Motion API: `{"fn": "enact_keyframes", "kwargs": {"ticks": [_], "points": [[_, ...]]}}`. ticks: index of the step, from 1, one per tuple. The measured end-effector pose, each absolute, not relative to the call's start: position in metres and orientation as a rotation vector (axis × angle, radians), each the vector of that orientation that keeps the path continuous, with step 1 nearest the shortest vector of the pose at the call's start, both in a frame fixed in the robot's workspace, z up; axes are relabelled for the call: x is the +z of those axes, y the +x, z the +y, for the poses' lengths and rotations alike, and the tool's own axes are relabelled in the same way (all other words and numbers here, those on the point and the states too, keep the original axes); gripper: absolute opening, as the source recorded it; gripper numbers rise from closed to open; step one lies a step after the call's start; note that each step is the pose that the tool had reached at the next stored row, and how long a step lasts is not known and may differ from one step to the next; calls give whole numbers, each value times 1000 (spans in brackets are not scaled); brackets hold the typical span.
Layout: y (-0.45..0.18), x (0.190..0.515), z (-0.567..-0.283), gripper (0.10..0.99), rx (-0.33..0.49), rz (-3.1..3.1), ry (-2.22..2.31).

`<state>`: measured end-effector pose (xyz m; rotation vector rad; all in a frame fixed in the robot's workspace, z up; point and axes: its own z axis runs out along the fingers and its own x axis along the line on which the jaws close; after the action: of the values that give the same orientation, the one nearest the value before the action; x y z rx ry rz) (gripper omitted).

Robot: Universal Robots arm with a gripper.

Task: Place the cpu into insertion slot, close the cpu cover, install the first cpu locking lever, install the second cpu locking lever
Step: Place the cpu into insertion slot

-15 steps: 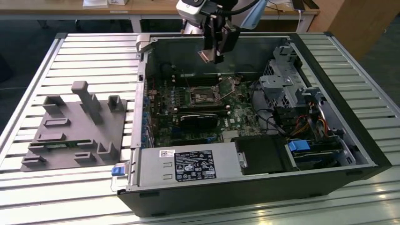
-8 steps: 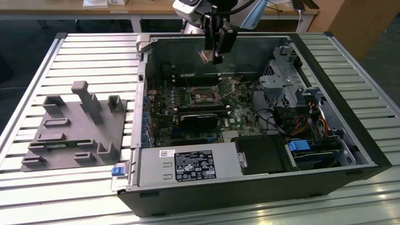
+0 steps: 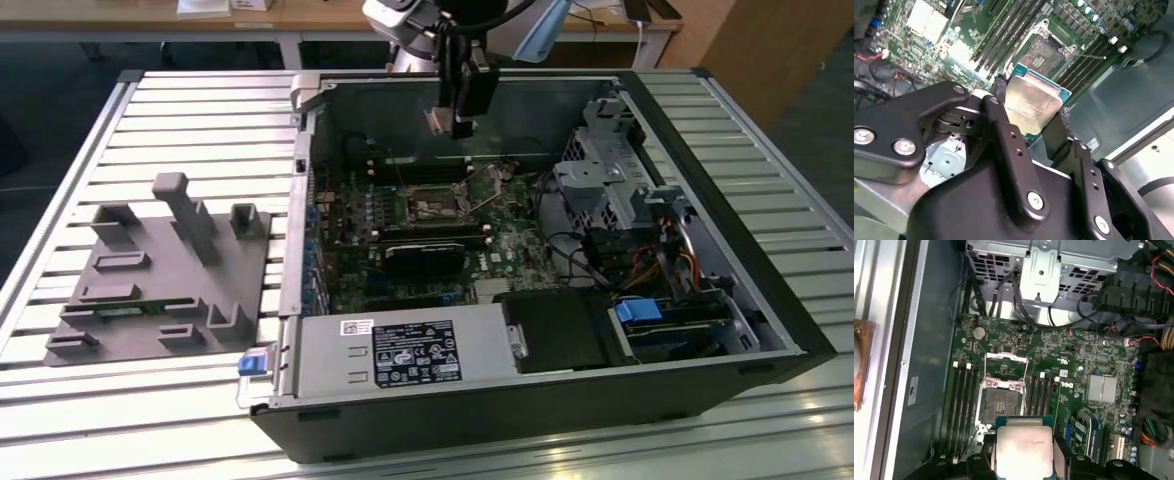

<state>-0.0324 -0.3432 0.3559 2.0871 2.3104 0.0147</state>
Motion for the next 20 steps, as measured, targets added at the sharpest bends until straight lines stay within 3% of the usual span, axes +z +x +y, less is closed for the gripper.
{"fn": "enact_keyframes", "kwargs": {"ticks": [20], "points": [[-32,351,-342,541,8,2011,2375]]}}
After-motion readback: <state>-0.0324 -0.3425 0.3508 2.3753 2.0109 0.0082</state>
